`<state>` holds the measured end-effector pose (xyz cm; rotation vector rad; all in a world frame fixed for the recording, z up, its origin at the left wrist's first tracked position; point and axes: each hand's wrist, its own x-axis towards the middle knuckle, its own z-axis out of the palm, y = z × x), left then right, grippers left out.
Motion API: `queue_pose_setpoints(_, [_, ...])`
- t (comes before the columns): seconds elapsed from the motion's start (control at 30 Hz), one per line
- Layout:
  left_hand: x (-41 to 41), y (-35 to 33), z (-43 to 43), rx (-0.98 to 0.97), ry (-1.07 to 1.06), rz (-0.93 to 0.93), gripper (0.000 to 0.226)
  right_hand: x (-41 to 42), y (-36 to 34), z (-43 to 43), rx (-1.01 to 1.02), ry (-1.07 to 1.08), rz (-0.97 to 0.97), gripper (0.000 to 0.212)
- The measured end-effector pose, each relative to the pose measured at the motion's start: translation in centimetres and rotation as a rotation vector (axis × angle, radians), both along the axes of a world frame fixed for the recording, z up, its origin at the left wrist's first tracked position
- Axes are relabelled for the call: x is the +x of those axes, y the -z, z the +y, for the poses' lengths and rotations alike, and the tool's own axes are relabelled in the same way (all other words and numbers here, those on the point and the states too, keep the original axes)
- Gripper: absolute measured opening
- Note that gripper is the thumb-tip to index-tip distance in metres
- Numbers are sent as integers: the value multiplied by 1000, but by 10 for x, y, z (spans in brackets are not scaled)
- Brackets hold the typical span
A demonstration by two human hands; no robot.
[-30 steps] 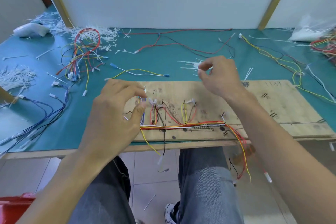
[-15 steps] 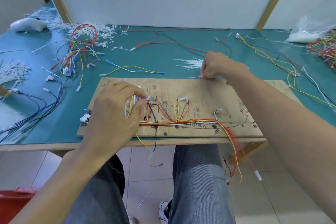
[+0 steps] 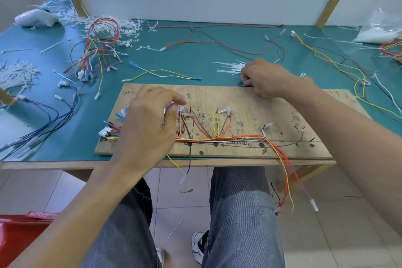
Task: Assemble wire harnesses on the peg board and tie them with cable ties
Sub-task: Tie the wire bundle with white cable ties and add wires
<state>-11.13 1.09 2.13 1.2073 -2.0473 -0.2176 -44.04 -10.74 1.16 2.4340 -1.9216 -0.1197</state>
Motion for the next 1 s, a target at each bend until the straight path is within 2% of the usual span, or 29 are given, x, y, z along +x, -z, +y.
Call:
queue_pose_setpoints(0.3, [-5,-2,-2,10,18,8,25,3,0,5,53,-16,-55,26])
queue_pose_setpoints(0.4, [-10,-5,-3,12,41,14,23,-3,-4,1,51,7,-159,11])
queue_pose_setpoints(0.5, [-9,-5,-3,11,47,25,25,-17,-15,-1,60,-1,-261,6])
queue_pose_setpoints(0.57, [-6,-4,-2,21,32,34,25,-21,-21,1,80,-30,-233,4])
queue_pose_setpoints(0.7, [-5,-2,-1,45,18,29,22,-16,-19,-3,99,-5,-146,19])
queue_pose_setpoints(0.83, [-6,-4,-3,22,7,33,17,-6,-24,6,63,52,-145,12])
queue_pose_setpoints(0.9, [-8,-12,-8,15,21,49,13,7,-35,20,-72,-15,-218,10])
queue_pose_setpoints(1.0, [-12,-28,-20,24,58,-48,29,51,-54,50,-191,-308,-347,6])
